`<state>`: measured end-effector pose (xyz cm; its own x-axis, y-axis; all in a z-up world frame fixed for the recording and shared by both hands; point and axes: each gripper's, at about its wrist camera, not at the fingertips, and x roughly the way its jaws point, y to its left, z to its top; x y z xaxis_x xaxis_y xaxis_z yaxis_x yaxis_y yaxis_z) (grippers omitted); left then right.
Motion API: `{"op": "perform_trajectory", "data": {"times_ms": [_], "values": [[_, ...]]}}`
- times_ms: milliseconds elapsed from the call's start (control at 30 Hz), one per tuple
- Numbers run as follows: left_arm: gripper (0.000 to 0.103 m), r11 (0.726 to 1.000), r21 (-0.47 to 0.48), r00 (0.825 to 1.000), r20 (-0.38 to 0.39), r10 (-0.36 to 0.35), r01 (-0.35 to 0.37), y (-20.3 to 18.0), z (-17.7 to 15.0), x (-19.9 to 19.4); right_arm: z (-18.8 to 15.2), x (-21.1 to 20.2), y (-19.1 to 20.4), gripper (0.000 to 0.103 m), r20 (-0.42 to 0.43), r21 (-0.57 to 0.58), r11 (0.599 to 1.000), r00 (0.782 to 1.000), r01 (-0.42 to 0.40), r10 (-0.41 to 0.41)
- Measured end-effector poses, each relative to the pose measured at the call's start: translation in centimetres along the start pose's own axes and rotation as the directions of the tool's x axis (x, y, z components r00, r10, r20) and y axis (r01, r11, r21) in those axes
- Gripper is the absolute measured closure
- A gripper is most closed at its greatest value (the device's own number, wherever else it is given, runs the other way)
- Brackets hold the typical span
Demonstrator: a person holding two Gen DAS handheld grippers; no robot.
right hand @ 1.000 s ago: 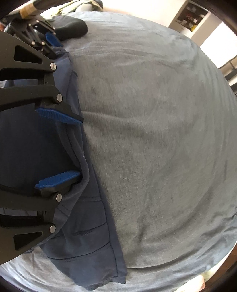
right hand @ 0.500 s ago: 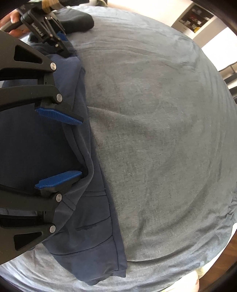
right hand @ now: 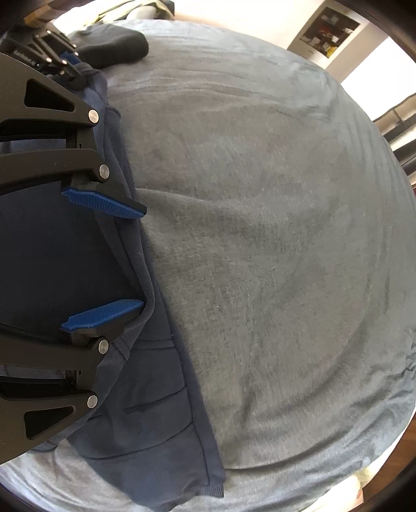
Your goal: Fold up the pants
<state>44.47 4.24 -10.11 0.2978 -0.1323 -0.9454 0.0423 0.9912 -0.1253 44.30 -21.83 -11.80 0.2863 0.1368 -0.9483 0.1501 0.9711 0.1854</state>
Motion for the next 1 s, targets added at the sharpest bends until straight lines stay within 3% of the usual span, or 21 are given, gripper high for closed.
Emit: {"op": "perform_trajectory", "data": {"times_ms": [167, 367, 433, 500, 600, 867, 1000], "values": [[0.075, 1.0, 0.003, 1.0, -0.003, 0.017, -0.017, 0.3, -0.2, 0.7, 0.8, 1.3, -0.5, 0.049, -0.018, 0.021, 1.0, 1.0, -0.007, 0.008], [0.047, 0.998, -0.011, 0.998, -0.002, 0.062, -0.062, 0.2, 0.0, 0.3, -0.1, 0.2, -0.3, 0.049, -0.017, -0.021, 1.0, 1.0, -0.001, 0.0], [0.039, 0.998, -0.015, 0.997, 0.033, 0.063, -0.063, 0.1, -0.3, -1.4, -0.4, -0.5, 0.1, 0.048, -0.018, -0.033, 0.999, 1.0, 0.004, -0.005], [0.033, 0.996, 0.007, 0.993, 0.08, 0.084, -0.085, -0.4, -0.8, -3.5, -1.0, -1.5, 0.4, 0.04, -0.02, -0.046, 0.999, 1.0, -0.002, 0.001], [0.03, 0.994, 0.062, 0.987, 0.138, 0.086, -0.095, -1.6, -1.6, -6.2, -2.3, -3.3, 0.8, 0.04, -0.014, -0.063, 0.998, 1.0, -0.026, 0.025], [0.03, 0.971, 0.24, 0.962, 0.271, -0.044, -0.023, -6.6, -4.0, -12.9, -6.2, -10.1, -0.4, 0.04, 0.102, -0.072, 0.992, 0.989, -0.101, 0.108], [0.03, 0.955, 0.296, 0.952, 0.283, -0.116, 0.028, -9.6, -4.7, -14.7, -8.3, -13.7, -2.4, 0.04, 0.176, -0.058, 0.992, 0.977, -0.109, 0.117]]}}
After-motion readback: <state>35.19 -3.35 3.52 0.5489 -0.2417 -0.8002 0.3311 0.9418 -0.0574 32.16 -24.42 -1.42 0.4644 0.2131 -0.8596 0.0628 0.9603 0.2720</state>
